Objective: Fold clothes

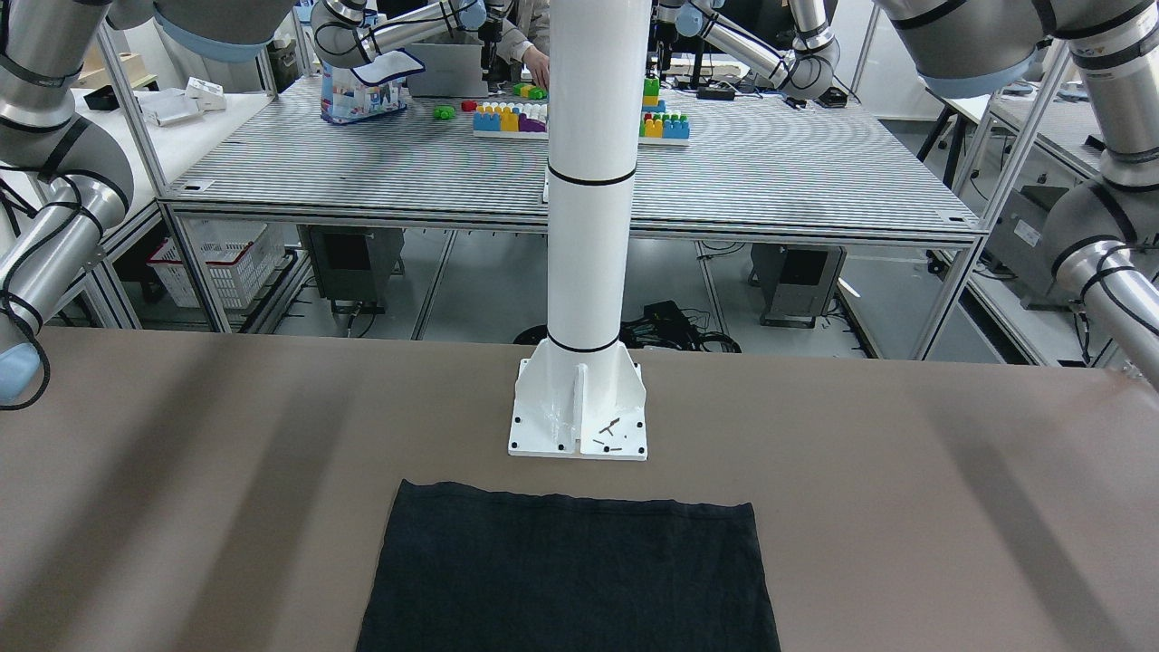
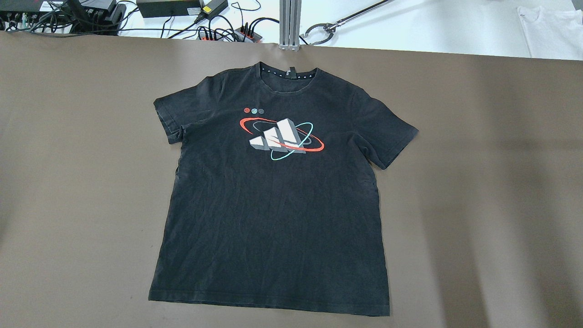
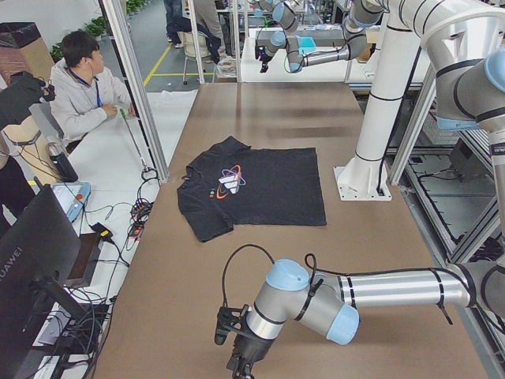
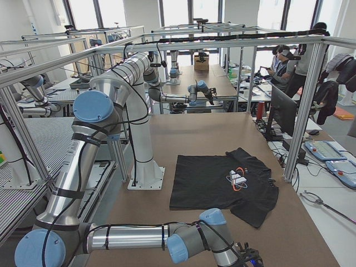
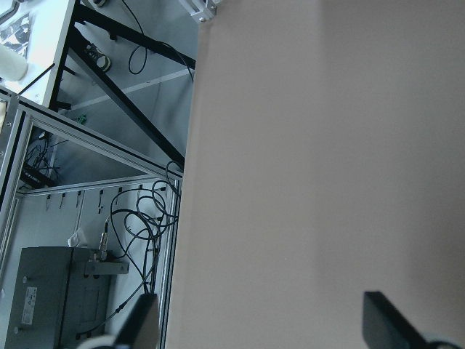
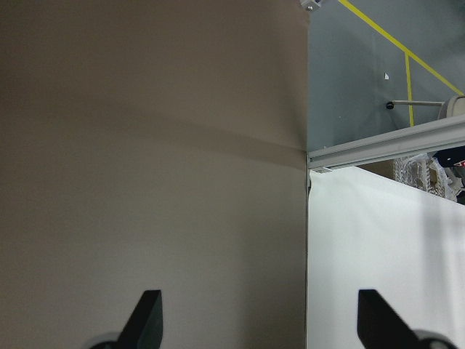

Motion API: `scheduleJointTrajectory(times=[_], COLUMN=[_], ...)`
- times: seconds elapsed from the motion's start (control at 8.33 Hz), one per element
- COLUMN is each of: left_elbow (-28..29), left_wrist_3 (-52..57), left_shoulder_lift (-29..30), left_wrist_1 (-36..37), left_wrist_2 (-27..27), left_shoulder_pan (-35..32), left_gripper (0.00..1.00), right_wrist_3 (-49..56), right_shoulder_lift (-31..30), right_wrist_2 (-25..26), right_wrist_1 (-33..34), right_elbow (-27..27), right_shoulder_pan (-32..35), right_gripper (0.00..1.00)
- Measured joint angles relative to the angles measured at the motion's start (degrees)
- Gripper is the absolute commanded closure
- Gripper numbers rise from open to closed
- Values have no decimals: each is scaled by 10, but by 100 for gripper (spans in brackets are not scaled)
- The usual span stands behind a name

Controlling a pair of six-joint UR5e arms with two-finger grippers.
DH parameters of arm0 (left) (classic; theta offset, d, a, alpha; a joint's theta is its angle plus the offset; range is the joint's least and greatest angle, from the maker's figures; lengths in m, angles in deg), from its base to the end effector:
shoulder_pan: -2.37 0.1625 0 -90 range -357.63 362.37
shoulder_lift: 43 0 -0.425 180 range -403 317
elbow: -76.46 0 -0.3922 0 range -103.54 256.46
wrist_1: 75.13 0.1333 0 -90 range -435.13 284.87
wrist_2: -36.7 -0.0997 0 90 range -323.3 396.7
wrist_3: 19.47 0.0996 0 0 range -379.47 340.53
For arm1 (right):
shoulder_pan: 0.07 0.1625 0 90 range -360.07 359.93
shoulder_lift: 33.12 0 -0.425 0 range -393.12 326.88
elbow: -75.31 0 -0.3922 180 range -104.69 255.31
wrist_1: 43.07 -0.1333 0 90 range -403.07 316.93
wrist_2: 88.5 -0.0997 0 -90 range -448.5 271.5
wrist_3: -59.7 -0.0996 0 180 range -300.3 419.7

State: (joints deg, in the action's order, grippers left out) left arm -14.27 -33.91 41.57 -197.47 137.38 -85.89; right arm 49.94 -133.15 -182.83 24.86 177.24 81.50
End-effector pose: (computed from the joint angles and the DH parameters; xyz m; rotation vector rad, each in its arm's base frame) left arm -0.1001 -0.4877 0.6582 0.4510 0.2489 -0.1718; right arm 0.0585 -0.4630 0.6182 0.4011 -0.1396 0.0071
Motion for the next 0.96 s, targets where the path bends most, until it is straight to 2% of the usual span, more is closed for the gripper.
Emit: scheduleJointTrajectory(times=[0.48,0.96], left_elbow=[-4,1], left_wrist_3=[3,8], left_shoulder_lift=[7,47], left_wrist_1=[-3,5], left_wrist_2=[0,0], left_shoulder_pan=[1,2], left_gripper=[0,0], right_wrist_3=[-1,-49], right_shoulder_lift=[20,44], right_wrist_2=[-1,-15], right_wrist_1=[-1,-1], right_elbow=[18,24], right_shoulder_pan=[-2,-3], right_gripper=[6,6])
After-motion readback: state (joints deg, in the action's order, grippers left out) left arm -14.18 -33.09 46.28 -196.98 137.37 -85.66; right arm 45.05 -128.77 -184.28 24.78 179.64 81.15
